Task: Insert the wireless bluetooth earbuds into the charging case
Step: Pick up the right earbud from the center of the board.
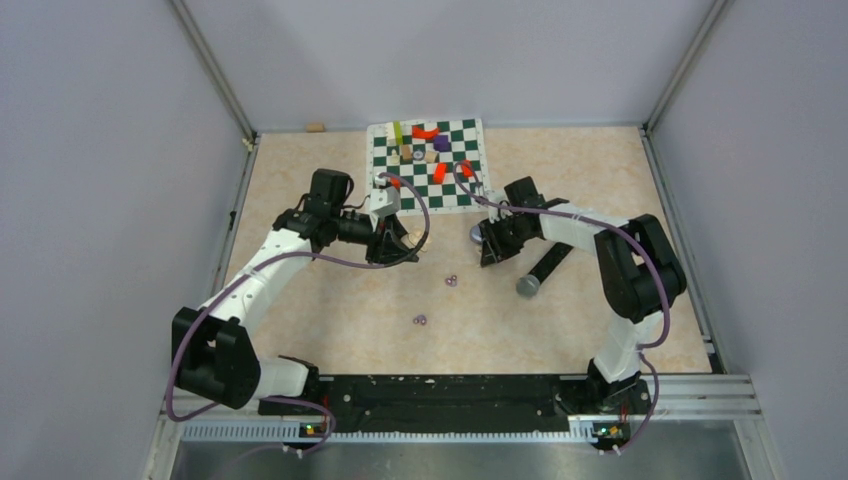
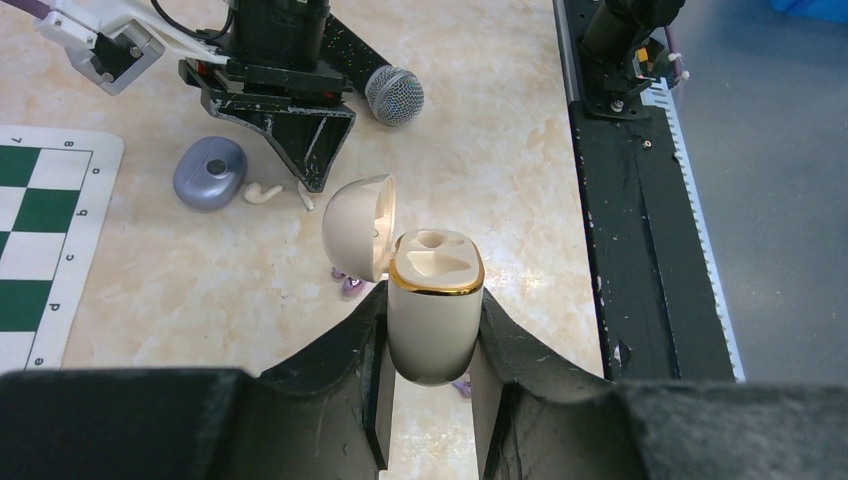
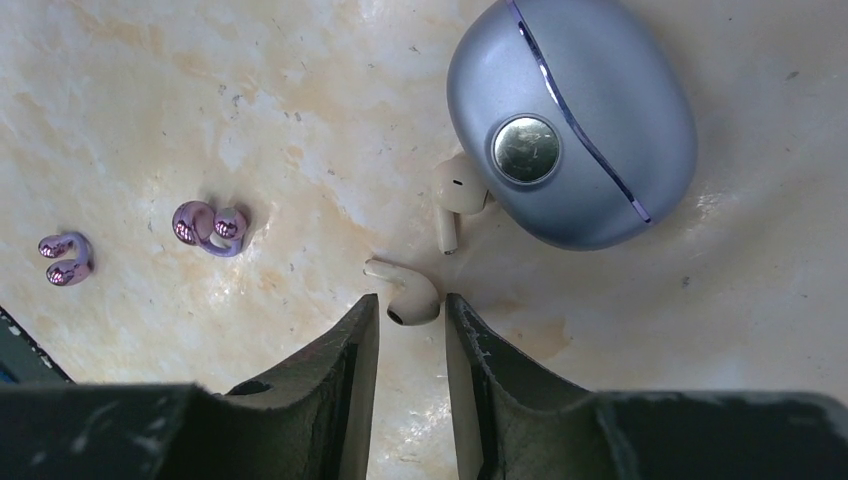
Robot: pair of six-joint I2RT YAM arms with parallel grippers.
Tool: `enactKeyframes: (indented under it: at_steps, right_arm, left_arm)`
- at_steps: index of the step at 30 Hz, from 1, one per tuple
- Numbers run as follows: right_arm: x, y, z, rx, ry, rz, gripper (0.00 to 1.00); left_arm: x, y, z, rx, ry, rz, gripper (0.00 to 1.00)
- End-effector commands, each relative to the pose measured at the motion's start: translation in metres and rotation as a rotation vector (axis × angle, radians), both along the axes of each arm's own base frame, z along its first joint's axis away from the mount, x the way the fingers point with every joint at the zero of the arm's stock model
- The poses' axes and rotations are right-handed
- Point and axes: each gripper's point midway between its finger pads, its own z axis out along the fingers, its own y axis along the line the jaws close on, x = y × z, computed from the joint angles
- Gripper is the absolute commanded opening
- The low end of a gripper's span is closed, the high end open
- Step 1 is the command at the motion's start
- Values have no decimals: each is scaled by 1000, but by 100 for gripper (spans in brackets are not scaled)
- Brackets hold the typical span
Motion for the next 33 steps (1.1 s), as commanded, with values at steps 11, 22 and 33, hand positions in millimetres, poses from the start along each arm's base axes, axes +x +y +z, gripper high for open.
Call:
enactKeyframes:
  at_steps: [11,22,33]
  right_arm:
    - [-2,11,15,69,0,41,17]
    - [20,8,109,71,-332,64,14]
    - [1,26,223,73,-721,164,15]
  left_arm:
    - [-3,-1,12,-32,-66,-19,0]
    - [10,-13,-6,21,-49,31,0]
    - [29,-21,-4,74,-142,39,0]
